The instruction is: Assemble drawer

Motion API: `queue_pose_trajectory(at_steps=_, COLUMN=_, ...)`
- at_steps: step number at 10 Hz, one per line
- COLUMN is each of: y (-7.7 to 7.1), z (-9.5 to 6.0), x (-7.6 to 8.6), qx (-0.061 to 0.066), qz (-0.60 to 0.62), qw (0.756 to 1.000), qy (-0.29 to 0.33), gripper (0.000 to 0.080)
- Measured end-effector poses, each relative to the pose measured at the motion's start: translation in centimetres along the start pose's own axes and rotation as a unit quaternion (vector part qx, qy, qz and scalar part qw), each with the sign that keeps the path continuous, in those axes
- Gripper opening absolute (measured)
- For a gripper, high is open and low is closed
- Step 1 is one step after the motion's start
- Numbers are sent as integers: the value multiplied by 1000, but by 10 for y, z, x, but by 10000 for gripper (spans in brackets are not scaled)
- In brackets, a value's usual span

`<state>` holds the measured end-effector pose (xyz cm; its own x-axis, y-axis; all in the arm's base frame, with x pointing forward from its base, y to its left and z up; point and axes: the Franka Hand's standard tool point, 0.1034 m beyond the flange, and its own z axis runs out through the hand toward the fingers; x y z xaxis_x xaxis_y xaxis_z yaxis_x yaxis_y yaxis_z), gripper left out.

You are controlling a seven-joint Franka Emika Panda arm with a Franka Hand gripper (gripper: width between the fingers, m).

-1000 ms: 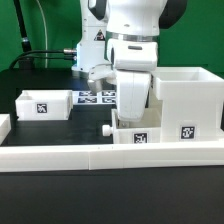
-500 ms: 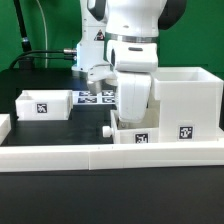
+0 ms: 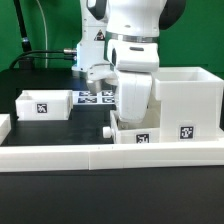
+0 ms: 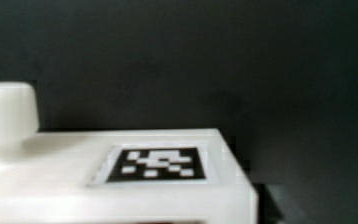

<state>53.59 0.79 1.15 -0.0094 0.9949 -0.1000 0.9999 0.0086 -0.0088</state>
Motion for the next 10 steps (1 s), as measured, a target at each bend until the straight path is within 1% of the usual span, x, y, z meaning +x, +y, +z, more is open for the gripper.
queue_pose_trajectory(at_steps=1, y=0, z=0, x=0, qx=0, qz=0, qw=1000, qy=0, gripper=222)
queue_pose_trajectory(at_steps=2, y=1, z=-3, x=3, qx=-2, qz=2, qw=1000, qy=1, gripper=405)
queue_pose_trajectory(at_steps=3, y=1, z=-7, x=4, qx=0, qz=4, qw=1000, qy=-1, gripper=541)
queue_pose_trajectory(at_steps=4, y=2, z=-13, x=3, qx=5, qz=4, qw=1000, qy=-3, gripper=541)
queue_pose_trajectory(at_steps=5, y=4, z=-21, x=3, qx=8, qz=6, qw=1000, qy=-5, gripper=627)
queue_pose_trajectory(at_steps=6, y=6, z=-30, x=0, qx=8, qz=7, qw=1000, qy=-7, gripper=642)
queue_pose_trajectory(at_steps=7, y=7, z=-39, x=-6, qx=11, qz=7, qw=1000, qy=-11, gripper=642)
queue_pose_trajectory(at_steps=8, y=8, z=-46, x=-18, qx=14, qz=5, qw=1000, qy=-14, gripper=648)
queue_pose_trajectory(at_steps=9, y=8, z=-47, x=-30, qx=14, qz=5, qw=1000, qy=-15, gripper=648)
queue_pose_trajectory(at_steps=10, y=5, z=-45, x=-42, qx=16, qz=2, qw=1000, qy=-14, gripper=649)
